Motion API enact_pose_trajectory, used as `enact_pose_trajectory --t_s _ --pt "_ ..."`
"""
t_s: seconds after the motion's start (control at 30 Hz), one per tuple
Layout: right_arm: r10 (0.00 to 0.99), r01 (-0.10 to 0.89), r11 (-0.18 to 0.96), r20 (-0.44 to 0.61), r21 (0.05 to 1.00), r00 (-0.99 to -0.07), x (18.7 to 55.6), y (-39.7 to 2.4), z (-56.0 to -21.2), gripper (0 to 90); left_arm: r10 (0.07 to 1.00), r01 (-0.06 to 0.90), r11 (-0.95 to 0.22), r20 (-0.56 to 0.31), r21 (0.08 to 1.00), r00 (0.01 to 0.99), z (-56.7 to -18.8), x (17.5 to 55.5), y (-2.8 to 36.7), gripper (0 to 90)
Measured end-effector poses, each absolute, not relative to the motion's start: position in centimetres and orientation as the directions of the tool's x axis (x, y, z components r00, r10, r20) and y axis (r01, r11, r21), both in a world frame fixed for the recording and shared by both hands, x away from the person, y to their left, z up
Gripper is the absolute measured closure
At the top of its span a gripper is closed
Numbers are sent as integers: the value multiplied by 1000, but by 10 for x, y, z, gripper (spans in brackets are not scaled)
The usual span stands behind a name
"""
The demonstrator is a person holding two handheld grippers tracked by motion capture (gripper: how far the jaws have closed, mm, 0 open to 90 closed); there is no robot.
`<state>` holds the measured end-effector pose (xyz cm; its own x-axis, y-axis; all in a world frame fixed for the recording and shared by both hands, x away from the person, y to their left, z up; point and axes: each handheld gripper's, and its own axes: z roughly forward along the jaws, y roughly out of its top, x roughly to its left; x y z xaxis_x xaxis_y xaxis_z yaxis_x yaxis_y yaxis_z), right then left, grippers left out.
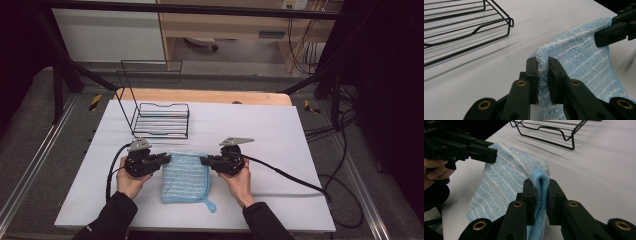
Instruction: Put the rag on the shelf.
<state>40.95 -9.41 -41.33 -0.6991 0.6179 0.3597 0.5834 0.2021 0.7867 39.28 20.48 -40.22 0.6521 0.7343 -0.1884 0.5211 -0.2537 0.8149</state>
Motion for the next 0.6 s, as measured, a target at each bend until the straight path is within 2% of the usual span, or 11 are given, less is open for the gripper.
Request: enact_pose_trajectory --t_s 0.6 --pt "609 472 180 280 863 -743 394 -95 -380 799 732 440 -208 -160 873 663 -375 378 208 796"
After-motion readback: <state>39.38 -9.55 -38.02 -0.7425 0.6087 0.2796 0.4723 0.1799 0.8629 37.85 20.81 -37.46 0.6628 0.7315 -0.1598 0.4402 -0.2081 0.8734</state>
